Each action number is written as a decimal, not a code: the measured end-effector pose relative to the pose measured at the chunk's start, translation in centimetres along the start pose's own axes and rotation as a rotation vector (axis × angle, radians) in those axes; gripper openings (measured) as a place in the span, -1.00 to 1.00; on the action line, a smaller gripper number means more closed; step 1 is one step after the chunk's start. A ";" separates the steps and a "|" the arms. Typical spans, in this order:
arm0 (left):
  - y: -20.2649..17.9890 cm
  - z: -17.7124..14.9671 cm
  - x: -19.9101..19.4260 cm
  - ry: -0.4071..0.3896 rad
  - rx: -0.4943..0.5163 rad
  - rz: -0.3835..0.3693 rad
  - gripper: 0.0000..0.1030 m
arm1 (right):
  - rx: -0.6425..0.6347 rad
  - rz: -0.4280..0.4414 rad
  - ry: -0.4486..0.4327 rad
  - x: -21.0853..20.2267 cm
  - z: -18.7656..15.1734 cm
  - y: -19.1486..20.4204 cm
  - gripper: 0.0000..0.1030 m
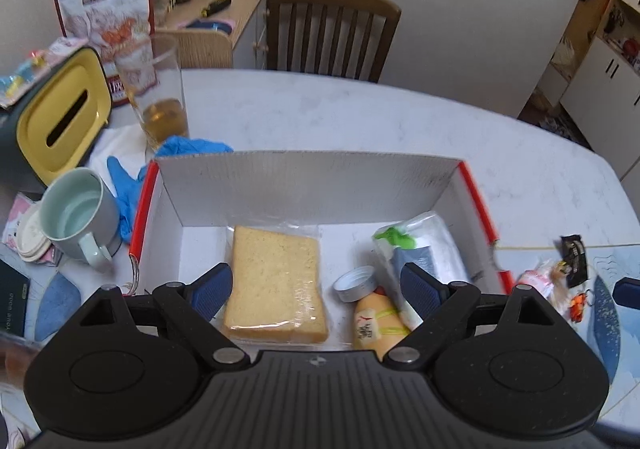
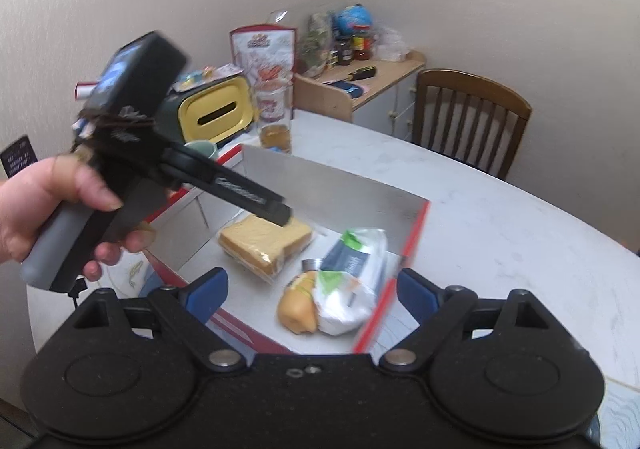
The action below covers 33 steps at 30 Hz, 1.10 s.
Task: Organize objects
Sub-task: 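Move both grippers back over the glue stick and keychain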
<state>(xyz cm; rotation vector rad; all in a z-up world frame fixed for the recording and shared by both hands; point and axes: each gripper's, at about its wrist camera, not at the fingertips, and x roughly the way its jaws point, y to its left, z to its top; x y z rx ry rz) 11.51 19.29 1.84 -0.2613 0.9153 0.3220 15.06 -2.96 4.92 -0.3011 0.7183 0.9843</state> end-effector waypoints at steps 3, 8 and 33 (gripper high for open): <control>-1.2 -0.3 -1.5 -0.026 0.000 -0.001 0.77 | 0.037 -0.011 -0.005 -1.5 -0.7 -1.5 0.77; -3.9 -1.0 -3.4 -0.057 0.025 -0.010 0.77 | 0.088 -0.043 -0.017 -3.8 -2.3 -4.4 0.77; -20.0 -5.7 -1.7 -0.041 0.141 -0.090 0.77 | 0.230 -0.217 -0.001 -11.1 -12.3 -18.8 0.77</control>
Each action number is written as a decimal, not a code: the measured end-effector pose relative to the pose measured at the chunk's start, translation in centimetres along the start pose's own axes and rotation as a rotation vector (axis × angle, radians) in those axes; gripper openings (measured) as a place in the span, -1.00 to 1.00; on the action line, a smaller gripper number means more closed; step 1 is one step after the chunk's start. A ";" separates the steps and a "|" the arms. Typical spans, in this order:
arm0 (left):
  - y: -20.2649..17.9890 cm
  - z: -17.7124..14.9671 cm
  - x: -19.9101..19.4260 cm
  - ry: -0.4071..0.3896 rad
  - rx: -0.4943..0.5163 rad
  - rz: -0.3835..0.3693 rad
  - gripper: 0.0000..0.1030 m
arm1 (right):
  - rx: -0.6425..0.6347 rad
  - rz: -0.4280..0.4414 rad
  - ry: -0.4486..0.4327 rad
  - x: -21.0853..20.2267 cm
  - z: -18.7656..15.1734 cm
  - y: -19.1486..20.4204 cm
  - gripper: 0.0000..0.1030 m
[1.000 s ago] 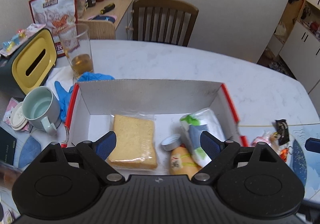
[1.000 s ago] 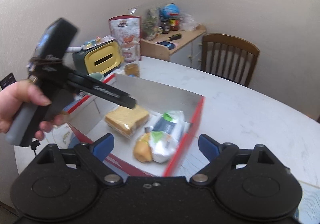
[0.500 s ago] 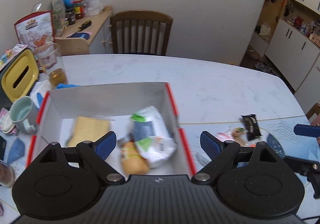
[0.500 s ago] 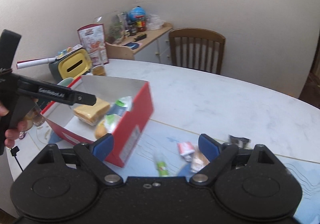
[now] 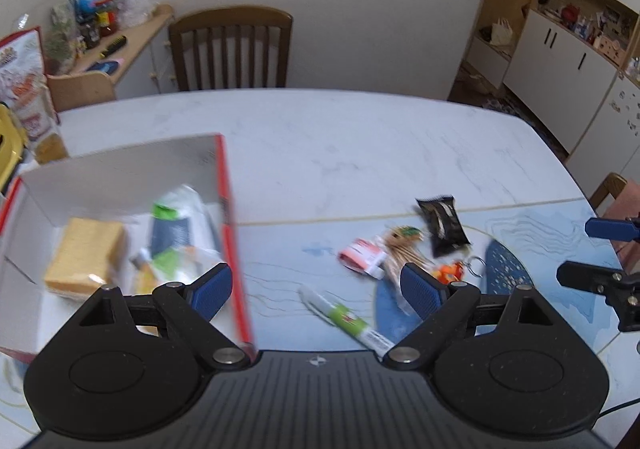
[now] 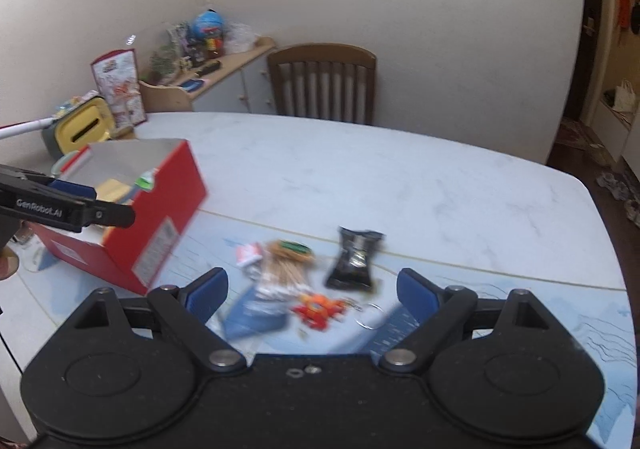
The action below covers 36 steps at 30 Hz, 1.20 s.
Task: Organize objects
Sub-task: 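Move both grippers back over the glue stick and keychain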
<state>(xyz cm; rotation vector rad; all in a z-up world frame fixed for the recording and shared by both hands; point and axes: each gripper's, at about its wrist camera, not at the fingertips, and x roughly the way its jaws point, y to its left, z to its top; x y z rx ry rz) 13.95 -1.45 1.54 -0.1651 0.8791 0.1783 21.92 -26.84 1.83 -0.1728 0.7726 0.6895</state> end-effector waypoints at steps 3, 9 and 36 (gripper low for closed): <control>-2.1 -1.0 1.4 0.027 0.011 -0.007 0.77 | 0.001 -0.022 0.012 0.4 -0.8 -1.6 0.77; -5.9 -3.6 4.4 0.050 0.074 0.027 0.77 | -0.031 -0.042 0.039 2.3 -1.9 -3.1 0.77; -6.0 -8.0 11.1 0.074 -0.092 0.218 0.78 | -0.214 0.085 0.171 12.7 -3.3 -2.3 0.64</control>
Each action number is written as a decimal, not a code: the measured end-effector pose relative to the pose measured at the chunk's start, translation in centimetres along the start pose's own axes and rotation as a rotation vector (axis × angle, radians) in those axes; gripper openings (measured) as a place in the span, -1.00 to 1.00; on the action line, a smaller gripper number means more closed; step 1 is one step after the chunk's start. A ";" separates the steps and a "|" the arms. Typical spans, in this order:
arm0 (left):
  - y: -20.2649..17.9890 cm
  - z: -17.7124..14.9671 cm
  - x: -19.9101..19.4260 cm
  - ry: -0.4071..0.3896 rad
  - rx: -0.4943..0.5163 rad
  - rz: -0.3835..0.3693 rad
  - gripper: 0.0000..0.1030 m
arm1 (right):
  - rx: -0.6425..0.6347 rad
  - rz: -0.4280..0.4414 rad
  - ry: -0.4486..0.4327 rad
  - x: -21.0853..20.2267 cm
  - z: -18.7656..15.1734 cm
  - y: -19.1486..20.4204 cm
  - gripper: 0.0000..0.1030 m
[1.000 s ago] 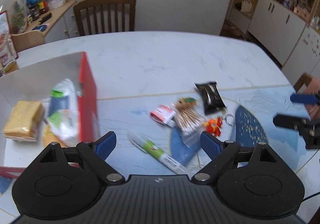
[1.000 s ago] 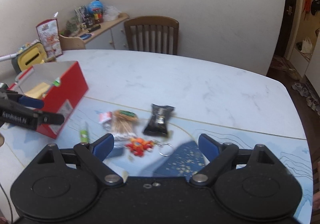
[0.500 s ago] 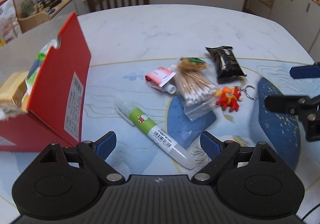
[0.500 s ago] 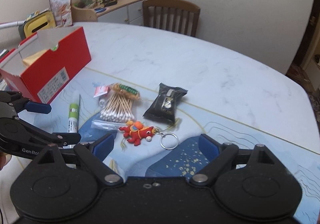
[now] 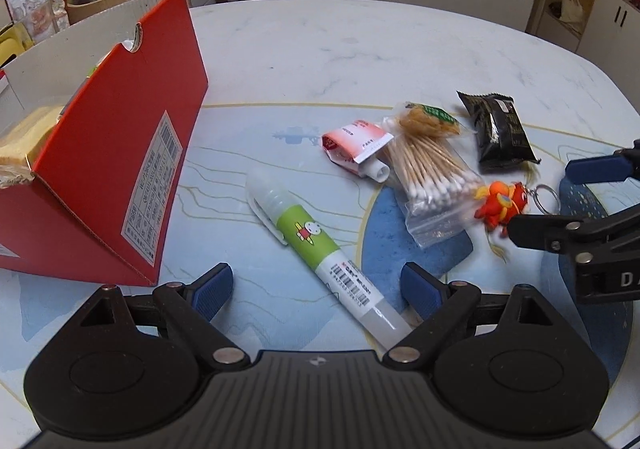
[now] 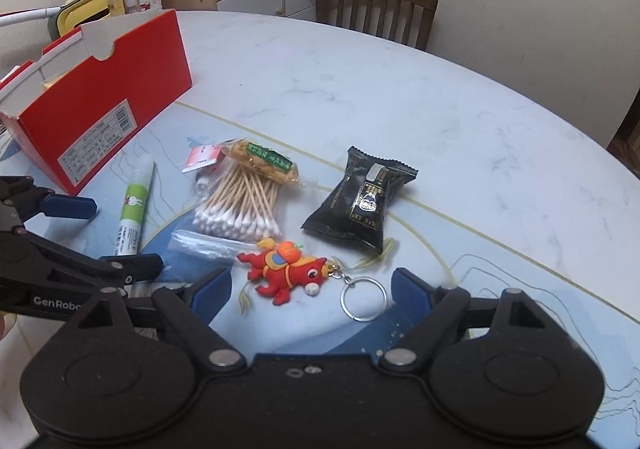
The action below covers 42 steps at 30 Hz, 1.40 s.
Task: Organize objects
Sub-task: 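Move both grippers back over the glue stick and keychain, then grasp the green glue stick with the left gripper while the right gripper grasps the orange keychain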
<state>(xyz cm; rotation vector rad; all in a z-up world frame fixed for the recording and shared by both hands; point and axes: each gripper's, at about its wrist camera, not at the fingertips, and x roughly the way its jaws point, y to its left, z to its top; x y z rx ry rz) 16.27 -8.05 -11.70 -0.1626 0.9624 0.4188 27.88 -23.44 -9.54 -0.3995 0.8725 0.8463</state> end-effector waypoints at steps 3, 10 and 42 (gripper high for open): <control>0.1 0.2 0.2 -0.004 -0.011 0.004 0.77 | -0.011 0.001 0.006 0.5 0.2 0.1 0.42; 0.1 0.8 0.2 -0.018 -0.016 -0.009 0.35 | -0.033 0.016 0.017 1.4 0.5 0.5 0.22; 1.9 0.1 -2.8 0.004 0.029 -0.203 -0.67 | 0.060 -0.008 0.014 -3.5 -1.3 1.1 -0.83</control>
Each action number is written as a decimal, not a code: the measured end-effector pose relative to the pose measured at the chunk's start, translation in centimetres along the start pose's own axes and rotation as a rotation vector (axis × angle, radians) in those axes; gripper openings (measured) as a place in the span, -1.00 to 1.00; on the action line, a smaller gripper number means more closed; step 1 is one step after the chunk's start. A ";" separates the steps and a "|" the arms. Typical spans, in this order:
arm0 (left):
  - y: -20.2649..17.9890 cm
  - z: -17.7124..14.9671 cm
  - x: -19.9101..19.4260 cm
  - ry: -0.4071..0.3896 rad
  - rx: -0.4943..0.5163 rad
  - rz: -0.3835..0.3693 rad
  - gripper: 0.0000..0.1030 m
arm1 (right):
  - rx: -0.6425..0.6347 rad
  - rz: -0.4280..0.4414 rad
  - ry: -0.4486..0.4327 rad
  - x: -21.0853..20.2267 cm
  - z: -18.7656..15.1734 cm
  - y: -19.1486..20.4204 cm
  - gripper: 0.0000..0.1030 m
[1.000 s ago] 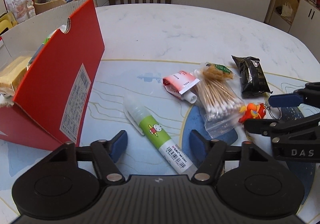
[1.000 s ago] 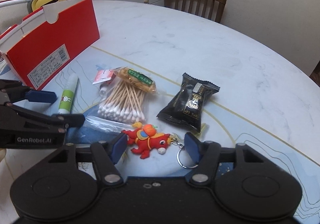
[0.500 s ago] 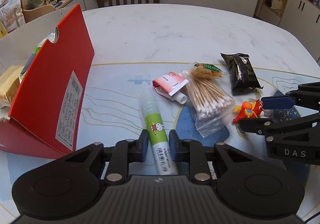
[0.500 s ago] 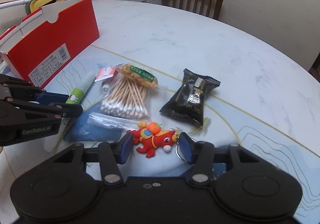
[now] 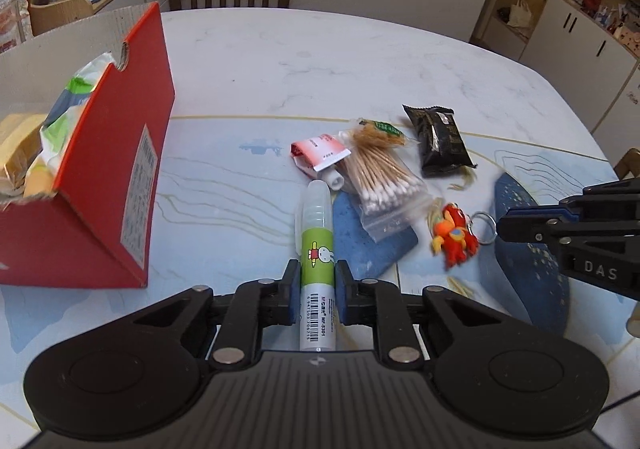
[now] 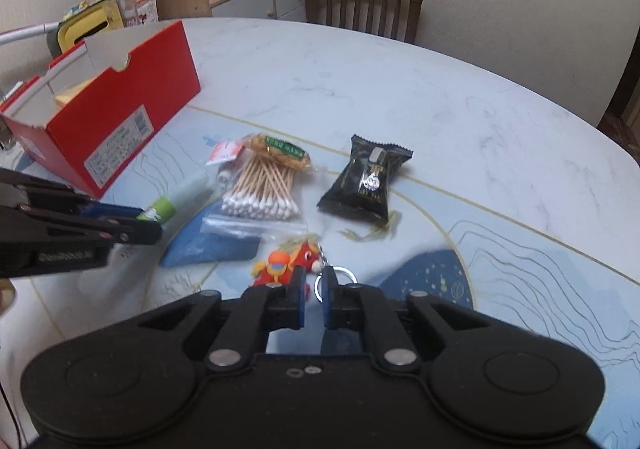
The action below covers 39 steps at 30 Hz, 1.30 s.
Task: Organize objects
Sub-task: 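Grasp the green glue stick with the left gripper while the right gripper grasps the orange keychain, then carry the glue stick and keychain with both grippers over the red box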
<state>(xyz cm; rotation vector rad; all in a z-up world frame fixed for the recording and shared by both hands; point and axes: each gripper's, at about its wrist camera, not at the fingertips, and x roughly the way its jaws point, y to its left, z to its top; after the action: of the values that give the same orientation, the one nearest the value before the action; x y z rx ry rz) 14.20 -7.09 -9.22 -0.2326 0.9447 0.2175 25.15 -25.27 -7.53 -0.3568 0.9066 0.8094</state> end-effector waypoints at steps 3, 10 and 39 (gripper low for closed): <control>0.2 -0.6 -0.8 -0.009 0.012 -0.009 -0.67 | 0.003 0.003 0.007 -0.2 -0.4 0.1 -0.54; 1.0 -1.6 -2.2 -0.007 -0.001 -0.025 -0.68 | 0.002 0.001 -0.009 0.3 -0.1 1.4 0.05; 2.8 -2.3 -6.6 -0.018 0.041 -0.119 -0.68 | 0.033 -0.036 0.028 0.2 -0.6 4.3 -0.71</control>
<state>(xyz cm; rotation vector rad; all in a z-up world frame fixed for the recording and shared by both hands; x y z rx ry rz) 7.87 -5.61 -5.46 -0.2482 0.9135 0.0903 21.65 -22.73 -7.85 -0.3559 0.9359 0.7570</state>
